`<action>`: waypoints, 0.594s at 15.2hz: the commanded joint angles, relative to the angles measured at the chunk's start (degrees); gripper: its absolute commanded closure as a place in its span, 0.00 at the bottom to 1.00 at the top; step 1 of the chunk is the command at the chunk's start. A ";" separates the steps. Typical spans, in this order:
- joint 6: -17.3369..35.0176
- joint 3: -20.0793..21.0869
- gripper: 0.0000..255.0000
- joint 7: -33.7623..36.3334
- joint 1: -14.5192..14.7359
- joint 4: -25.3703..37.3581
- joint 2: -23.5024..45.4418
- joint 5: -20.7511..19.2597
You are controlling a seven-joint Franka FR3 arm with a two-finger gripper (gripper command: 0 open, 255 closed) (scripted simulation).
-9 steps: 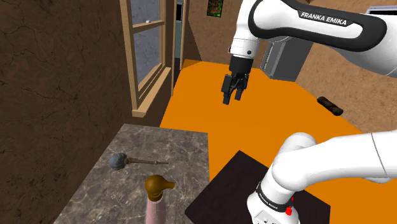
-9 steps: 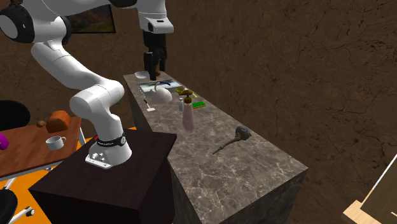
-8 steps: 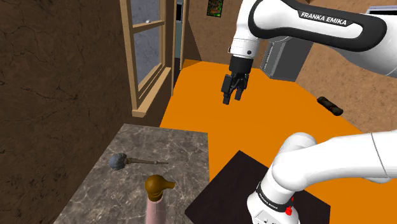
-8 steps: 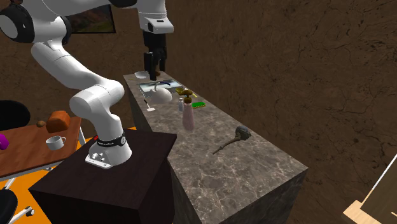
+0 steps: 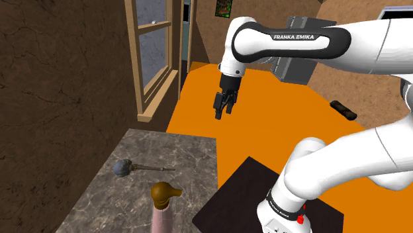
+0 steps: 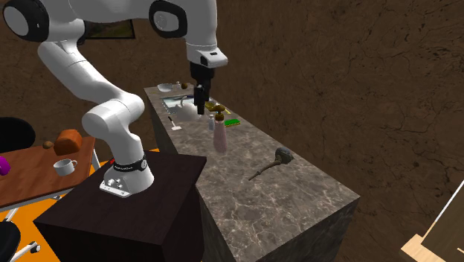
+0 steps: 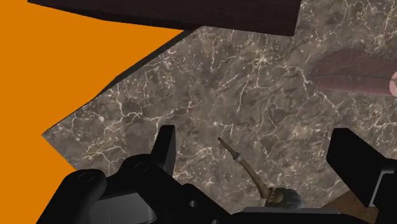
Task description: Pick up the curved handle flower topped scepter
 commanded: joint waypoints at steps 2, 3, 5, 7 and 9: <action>6.29 0.22 0.00 -2.57 1.35 -1.30 4.82 0.86; 8.21 0.23 0.00 -3.50 1.76 -1.43 6.60 1.14; 11.94 0.27 0.00 -5.38 2.60 -1.43 10.33 1.74; 15.53 0.34 0.00 -7.29 3.44 -1.09 14.25 2.42; 18.92 0.46 0.00 -9.21 4.28 -0.41 18.32 3.17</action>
